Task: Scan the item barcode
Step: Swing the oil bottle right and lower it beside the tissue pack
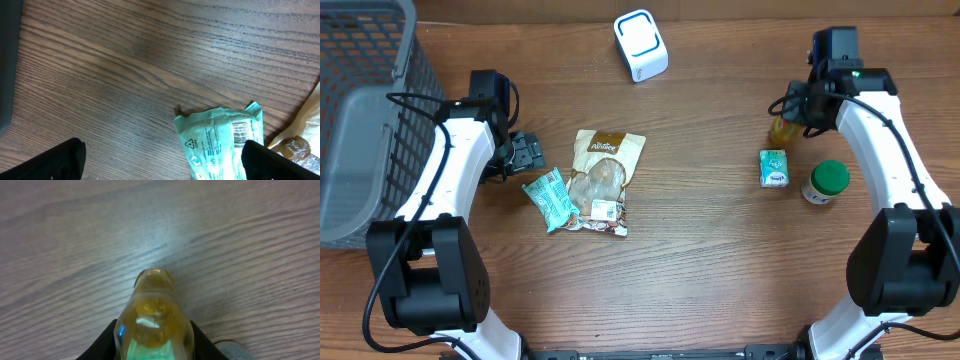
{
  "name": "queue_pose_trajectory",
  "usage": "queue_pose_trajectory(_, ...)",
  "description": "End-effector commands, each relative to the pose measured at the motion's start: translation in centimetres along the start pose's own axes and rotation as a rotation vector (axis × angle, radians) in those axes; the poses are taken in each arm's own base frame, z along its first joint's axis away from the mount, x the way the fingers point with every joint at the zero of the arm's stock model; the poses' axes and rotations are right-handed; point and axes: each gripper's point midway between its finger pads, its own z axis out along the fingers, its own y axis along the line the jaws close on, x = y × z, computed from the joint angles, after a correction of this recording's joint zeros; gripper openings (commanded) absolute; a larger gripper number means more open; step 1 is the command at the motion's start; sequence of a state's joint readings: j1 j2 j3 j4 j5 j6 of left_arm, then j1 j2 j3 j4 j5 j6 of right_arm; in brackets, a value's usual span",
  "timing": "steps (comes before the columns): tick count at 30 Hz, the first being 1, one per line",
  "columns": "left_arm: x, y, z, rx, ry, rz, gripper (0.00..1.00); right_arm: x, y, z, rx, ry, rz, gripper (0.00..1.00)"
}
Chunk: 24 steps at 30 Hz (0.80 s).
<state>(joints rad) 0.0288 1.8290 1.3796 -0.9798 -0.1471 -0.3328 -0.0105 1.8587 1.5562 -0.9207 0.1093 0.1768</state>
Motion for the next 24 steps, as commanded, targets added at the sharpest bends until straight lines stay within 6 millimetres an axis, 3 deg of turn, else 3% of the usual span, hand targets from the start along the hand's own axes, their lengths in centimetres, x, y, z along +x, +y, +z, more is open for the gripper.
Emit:
queue_pose_trajectory(1, -0.2, 0.3, -0.9, 0.001, -0.023, 0.008, 1.0, 0.9, -0.3, 0.8, 0.018, 0.02, 0.001, 0.31)
queue_pose_trajectory(4, -0.2, 0.3, -0.9, 0.001, -0.023, 0.008, 1.0, 1.5, -0.4, 1.2, 0.021, 0.033, 0.0, 0.35)
queue_pose_trajectory(7, -0.2, 0.3, -0.9, 0.001, -0.024, 0.008, 0.99, 1.8, -0.4, 1.3, 0.023, 0.04, -0.001, 0.48)
queue_pose_trajectory(10, -0.2, 0.3, -0.9, 0.001, -0.023, 0.008, 1.0, 1.6, -0.4, 1.3, 0.021, 0.033, 0.0, 0.82)
queue_pose_trajectory(12, -0.2, 0.3, -0.9, 0.001, -0.023, 0.008, 0.99, 1.3, -0.3, 1.3, 0.018, 0.023, 0.001, 1.0)
queue_pose_trajectory(16, -0.2, 0.3, -0.9, 0.001, -0.023, 0.008, 1.0, -0.4, 0.0, -0.3, 0.008, -0.019, 0.005, 1.0)
queue_pose_trajectory(19, -0.2, 0.3, -0.9, 0.001, -0.023, 0.008, 1.0, -2.3, 0.5, -3.0, -0.016, -0.068, 0.008, 1.0)
queue_pose_trajectory(22, -0.2, 0.3, -0.9, 0.001, -0.023, 0.008, 0.99, -3.0, 2.4, -6.4, -0.108, -0.081, -0.006, 1.0)
queue_pose_trajectory(24, -0.2, 0.3, -0.9, 0.001, -0.023, 0.008, 1.0, -2.3, 4.8, -8.3, -0.221, -0.049, -0.026, 1.0)
